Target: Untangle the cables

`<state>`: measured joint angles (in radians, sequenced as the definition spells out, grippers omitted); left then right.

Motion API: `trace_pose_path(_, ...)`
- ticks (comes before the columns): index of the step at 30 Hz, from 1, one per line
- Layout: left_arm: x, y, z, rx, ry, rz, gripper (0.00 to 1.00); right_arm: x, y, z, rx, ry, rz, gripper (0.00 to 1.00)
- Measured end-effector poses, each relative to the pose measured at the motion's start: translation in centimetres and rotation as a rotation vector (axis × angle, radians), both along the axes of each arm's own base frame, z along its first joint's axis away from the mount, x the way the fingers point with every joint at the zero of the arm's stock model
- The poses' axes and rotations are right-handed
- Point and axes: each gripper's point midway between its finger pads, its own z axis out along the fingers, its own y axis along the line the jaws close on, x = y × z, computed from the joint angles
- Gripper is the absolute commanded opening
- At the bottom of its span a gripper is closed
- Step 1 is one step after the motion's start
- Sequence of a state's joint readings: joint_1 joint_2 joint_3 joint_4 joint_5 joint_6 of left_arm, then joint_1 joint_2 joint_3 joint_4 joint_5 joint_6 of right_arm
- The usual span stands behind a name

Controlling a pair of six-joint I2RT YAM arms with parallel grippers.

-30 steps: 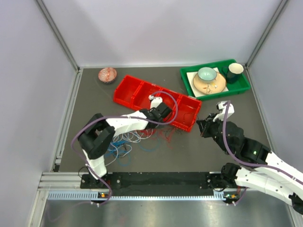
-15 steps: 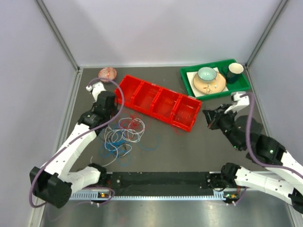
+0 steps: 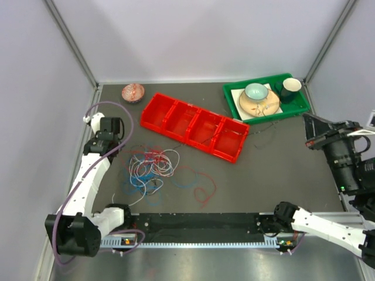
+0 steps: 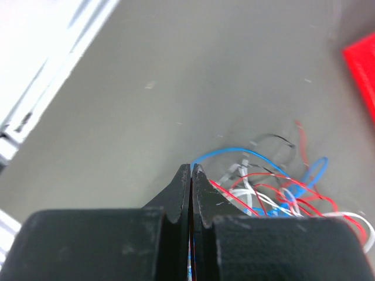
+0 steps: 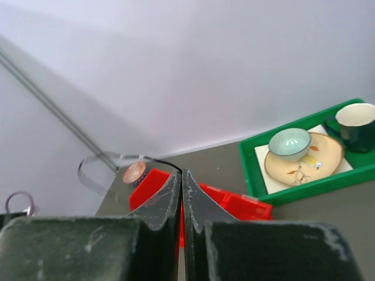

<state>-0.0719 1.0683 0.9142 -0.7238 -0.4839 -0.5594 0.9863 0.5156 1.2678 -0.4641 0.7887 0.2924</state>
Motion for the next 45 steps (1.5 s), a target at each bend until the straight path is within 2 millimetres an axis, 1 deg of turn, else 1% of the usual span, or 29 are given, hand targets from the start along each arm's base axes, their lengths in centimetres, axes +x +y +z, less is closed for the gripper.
trace_pose_path(2,-0.3,1.2,0.0,0.010,0.011,0.026,0.00,-0.1,-1.1,0.0,0.004,-0.003,-0.040,0.00)
trace_pose_path(4,-0.5,2.0,-0.1,0.012,0.019,0.044,0.00,0.1,-1.7,-0.8,-0.005,0.008,-0.077,0.00)
trace_pose_path(6,-0.5,2.2,-0.2,0.000,0.021,0.044,0.00,0.5,-1.7,-1.9,-0.031,0.030,-0.105,0.00)
trace_pose_path(8,-0.4,1.8,-0.3,-0.018,0.023,0.025,0.00,0.9,-1.7,-2.8,-0.061,0.049,-0.128,0.00)
trace_pose_path(11,-0.4,1.6,-0.3,-0.023,0.024,0.019,0.00,1.3,-2.1,-3.4,-0.093,0.070,-0.175,0.00)
trace_pose_path(13,-0.5,1.9,-0.4,-0.019,0.024,0.033,0.00,1.2,-2.9,-3.5,-0.096,0.076,-0.213,0.00)
trace_pose_path(16,-0.9,2.8,-0.7,-0.031,0.027,0.078,0.00,0.4,-5.2,-3.2,-0.074,0.064,-0.266,0.00)
trace_pose_path(17,-1.0,3.0,-1.1,-0.042,0.031,0.092,0.00,-0.2,-6.4,-2.9,-0.058,0.052,-0.281,0.00)
trace_pose_path(19,-1.3,3.0,-1.9,-0.061,0.045,0.103,0.00,-1.5,-8.8,-1.8,-0.003,0.020,-0.305,0.00)
trace_pose_path(21,-1.3,2.6,-2.4,-0.085,0.061,0.089,0.00,-2.5,-10.3,-0.7,0.045,-0.006,-0.309,0.00)
trace_pose_path(22,-1.2,2.3,-2.5,-0.098,0.061,0.079,0.00,-2.8,-10.8,-0.3,0.069,-0.014,-0.306,0.00)
trace_pose_path(23,-1.1,2.1,-2.5,-0.107,0.058,0.070,0.00,-2.9,-10.7,0.0,0.081,-0.020,-0.298,0.00)
trace_pose_path(24,-1.0,1.9,-2.6,-0.115,0.057,0.063,0.00,-2.7,-10.2,0.1,0.081,-0.020,-0.280,0.00)
trace_pose_path(25,-1.0,1.8,-2.6,-0.122,0.057,0.058,0.00,-2.3,-9.2,0.1,0.074,-0.015,-0.258,0.00)
trace_pose_path(26,-1.0,1.6,-2.6,-0.130,0.056,0.050,0.00,-1.6,-7.4,-0.1,0.053,-0.006,-0.224,0.00)
trace_pose_path(28,-0.9,1.3,-2.6,-0.143,0.055,0.036,0.00,0.6,-2.4,-1.1,-0.016,0.034,-0.137,0.00)
trace_pose_path(29,-0.9,1.1,-2.5,-0.149,0.054,0.027,0.00,1.6,0.2,-2.0,-0.059,0.063,-0.092,0.04)
trace_pose_path(30,-0.9,1.0,-2.5,-0.153,0.053,0.019,0.00,3.0,3.9,-3.7,-0.119,0.109,-0.028,0.14)
trace_pose_path(31,-0.9,0.9,-2.5,-0.157,0.054,0.013,0.00,4.1,6.7,-5.3,-0.169,0.150,0.019,0.24)
trace_pose_path(32,-0.9,0.7,-2.5,-0.161,0.054,0.005,0.00,5.2,10.4,-7.5,-0.232,0.206,0.095,0.39)
trace_pose_path(34,-0.8,0.5,-2.5,-0.169,0.055,-0.008,0.00,6.8,16.7,-12.9,-0.338,0.330,0.237,0.48)
trace_pose_path(35,-0.8,0.4,-2.5,-0.172,0.055,-0.011,0.00,7.1,18.9,-15.3,-0.375,0.387,0.293,0.55)
trace_pose_path(36,-0.8,0.3,-2.5,-0.178,0.054,-0.018,0.00,7.0,21.2,-18.7,-0.422,0.464,0.369,0.56)
trace_pose_path(37,-0.8,0.2,-2.5,-0.181,0.054,-0.022,0.00,6.6,22.8,-21.5,-0.450,0.536,0.431,0.63)
trace_pose_path(38,-0.8,0.1,-2.5,-0.183,0.054,-0.025,0.00,6.2,23.8,-23.5,-0.465,0.589,0.474,0.72)
trace_pose_path(39,-0.8,0.1,-2.5,-0.187,0.054,-0.028,0.00,5.7,25.0,-25.3,-0.466,0.645,0.527,0.77)
trace_pose_path(40,-0.8,0.0,-2.5,-0.190,0.054,-0.030,0.00,5.2,25.9,-26.6,-0.454,0.693,0.563,0.79)
trace_pose_path(41,-0.8,-0.1,-2.5,-0.194,0.054,-0.034,0.00,4.7,26.7,-27.5,-0.434,0.733,0.600,0.82)
trace_pose_path(45,-0.7,-0.4,-2.5,-0.208,0.053,-0.046,0.00,3.5,29.7,-29.0,-0.308,0.817,0.705,0.83)
